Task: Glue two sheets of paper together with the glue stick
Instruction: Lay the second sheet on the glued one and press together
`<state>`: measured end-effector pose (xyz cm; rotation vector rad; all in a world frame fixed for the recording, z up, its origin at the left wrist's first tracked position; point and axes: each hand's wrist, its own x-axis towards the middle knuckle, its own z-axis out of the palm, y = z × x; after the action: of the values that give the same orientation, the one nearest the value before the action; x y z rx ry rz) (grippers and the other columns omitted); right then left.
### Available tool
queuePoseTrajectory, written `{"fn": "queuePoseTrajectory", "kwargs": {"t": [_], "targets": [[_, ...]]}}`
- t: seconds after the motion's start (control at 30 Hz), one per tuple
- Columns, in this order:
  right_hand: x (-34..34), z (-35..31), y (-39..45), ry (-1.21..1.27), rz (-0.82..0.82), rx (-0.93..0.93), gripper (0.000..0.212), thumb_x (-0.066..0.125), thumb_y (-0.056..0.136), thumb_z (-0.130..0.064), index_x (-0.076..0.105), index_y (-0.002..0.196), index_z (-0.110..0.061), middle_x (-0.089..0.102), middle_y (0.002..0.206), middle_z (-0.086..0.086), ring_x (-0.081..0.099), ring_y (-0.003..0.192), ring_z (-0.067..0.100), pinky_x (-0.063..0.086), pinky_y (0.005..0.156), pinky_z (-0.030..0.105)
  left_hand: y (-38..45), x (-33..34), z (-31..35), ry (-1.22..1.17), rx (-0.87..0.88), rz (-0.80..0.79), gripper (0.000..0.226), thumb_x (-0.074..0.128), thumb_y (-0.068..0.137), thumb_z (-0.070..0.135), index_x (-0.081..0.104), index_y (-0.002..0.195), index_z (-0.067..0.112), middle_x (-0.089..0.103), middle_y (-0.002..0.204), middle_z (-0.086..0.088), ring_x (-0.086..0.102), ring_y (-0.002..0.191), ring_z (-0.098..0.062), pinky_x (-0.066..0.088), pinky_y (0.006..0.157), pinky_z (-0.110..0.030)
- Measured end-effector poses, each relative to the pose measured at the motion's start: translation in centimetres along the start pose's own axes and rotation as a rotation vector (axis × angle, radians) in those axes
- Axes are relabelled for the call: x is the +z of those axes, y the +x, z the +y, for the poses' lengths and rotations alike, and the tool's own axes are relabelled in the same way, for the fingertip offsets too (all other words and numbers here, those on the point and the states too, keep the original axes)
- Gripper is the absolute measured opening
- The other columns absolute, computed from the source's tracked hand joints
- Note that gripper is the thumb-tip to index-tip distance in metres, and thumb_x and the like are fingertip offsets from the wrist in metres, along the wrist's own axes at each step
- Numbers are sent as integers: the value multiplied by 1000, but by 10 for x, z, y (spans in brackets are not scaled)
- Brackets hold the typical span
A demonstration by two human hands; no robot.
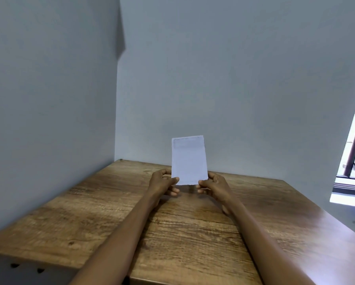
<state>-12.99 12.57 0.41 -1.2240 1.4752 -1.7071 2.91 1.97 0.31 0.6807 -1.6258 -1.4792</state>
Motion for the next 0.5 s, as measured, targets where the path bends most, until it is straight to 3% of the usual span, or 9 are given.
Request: {"fn": "queuePoseTrajectory", "kwargs": {"t": [0.2, 0.33, 0.4, 0.5], "targets": [[-1, -1, 2, 18, 20, 29, 27, 42, 98, -11, 62, 115, -11, 70, 102, 7, 68, 79, 15, 56, 65, 26, 2, -1, -2, 36, 30, 16, 17, 65, 86, 4, 58, 102, 4, 66, 80, -11, 66, 50, -15, 54, 46, -25], [-2, -1, -1, -51, 47, -33, 26, 60, 90, -34, 68, 106, -16, 71, 102, -3, 66, 92, 12, 56, 69, 24, 1, -1, -1, 70, 20, -14, 15, 65, 86, 5, 58, 100, 6, 67, 75, -10, 64, 48, -14, 53, 44, -23], [-2, 0, -1, -81, 49, -33, 32, 70, 84, -28, 66, 113, -15, 72, 104, -4, 69, 95, 11, 55, 69, 21, 0, -1, -1, 128, 15, -55, 17, 66, 86, 7, 58, 101, 6, 66, 70, -9, 62, 47, -14, 49, 42, -22], [-7, -1, -1, -54, 165, -26, 22, 65, 88, -20, 67, 108, -12, 74, 97, 0, 71, 84, 12, 54, 63, 20, 0, -2, -3, 221, 47, -98, 17, 65, 86, 7, 59, 101, 3, 57, 51, 5, 51, 40, -7, 37, 37, -17]]}}
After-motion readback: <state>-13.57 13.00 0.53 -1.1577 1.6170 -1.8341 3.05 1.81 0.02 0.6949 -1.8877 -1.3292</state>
